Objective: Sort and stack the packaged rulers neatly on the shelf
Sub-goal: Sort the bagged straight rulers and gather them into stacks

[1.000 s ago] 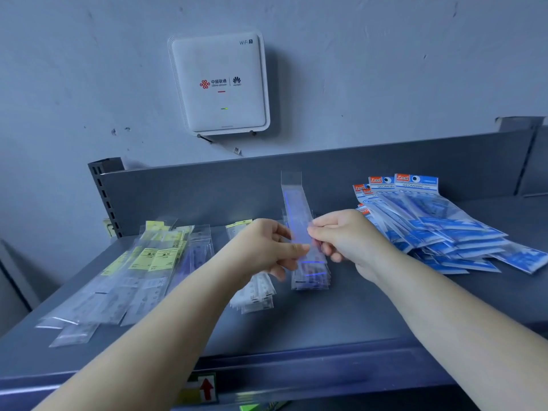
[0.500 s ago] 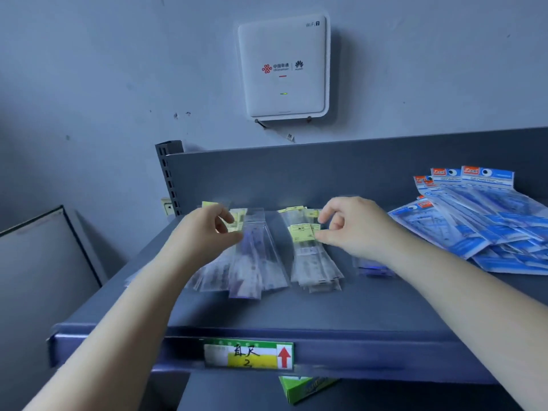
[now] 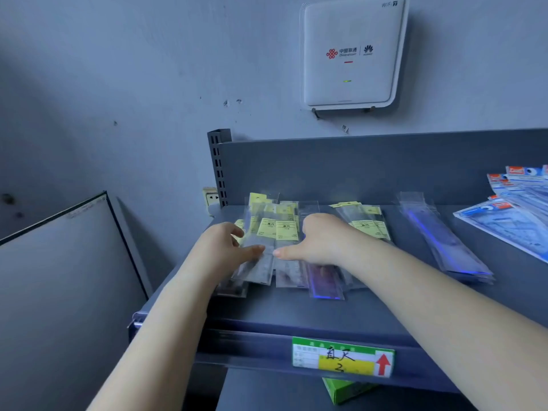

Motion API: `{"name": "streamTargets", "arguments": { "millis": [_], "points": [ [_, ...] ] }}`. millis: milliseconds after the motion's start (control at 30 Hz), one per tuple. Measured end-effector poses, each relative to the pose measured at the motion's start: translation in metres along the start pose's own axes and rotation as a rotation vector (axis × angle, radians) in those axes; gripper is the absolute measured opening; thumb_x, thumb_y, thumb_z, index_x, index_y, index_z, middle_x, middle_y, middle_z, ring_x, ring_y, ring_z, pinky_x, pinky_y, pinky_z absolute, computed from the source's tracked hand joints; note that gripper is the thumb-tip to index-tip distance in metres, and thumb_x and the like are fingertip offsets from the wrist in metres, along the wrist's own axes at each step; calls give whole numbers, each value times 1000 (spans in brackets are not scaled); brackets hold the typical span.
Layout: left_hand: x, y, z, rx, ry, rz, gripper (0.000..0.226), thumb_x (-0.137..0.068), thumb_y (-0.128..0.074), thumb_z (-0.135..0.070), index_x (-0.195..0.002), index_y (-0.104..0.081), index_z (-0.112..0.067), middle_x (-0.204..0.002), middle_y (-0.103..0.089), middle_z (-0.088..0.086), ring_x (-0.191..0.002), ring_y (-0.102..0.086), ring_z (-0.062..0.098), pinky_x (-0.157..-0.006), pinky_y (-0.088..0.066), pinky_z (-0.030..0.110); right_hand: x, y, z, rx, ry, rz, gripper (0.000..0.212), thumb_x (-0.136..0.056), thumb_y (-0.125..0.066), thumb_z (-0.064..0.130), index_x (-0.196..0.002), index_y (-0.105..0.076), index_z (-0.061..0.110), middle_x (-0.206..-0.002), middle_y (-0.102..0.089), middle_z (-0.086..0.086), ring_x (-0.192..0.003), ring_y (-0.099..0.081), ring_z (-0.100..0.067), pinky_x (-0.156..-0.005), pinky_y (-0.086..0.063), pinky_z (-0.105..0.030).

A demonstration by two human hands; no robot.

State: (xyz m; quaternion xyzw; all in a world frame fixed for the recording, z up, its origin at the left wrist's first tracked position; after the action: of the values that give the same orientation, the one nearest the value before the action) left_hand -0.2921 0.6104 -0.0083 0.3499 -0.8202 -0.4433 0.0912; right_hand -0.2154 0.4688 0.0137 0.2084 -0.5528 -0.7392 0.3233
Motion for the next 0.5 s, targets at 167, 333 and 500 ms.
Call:
{"name": "streamTargets", "arguments": {
  "millis": [167, 333, 500],
  "points": [
    [-4, 2, 8, 84, -35, -16, 43, -85, -66, -32, -121, -58, -10, -83, -60, -3, -66, -52, 9, -58, -40, 24, -10, -6, 6, 38, -54, -5, 56, -77, -64, 58, -65, -34, 13, -68, -36, 2, -56, -35, -10, -45, -25, -25],
    [-7, 4, 12, 117, -58, -51, 31, -91, -59, -25, -118, -61, -12, -88, -61, 0, -72, -53, 13, -54, -38, 18, -17, -9, -3, -48, -127, -42, 58, -68, -74, 55, -63, -32, 15, -66, -33, 2, -54, -35, -12, -45, -24, -28],
    [-3, 4, 9, 82, -91, -73, 40, -87, -59, -39, -117, -59, -13, -72, -55, -6, -69, -52, 11, -57, -38, 24, -21, -10, -11, -252, -129, -95, 46, -71, -78, 37, -63, -40, 13, -65, -39, -1, -54, -37, -16, -47, -25, -26]
  ]
}}
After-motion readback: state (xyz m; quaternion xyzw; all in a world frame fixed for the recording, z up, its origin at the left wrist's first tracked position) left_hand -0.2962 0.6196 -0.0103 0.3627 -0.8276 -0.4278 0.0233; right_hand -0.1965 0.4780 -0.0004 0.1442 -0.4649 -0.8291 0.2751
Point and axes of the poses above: each hand's wrist, its own x-axis away from the middle knuckle, its own y-axis out of the back of the hand, z = x × y, the point moved 8 cm from there along -x, towards the middle knuckle
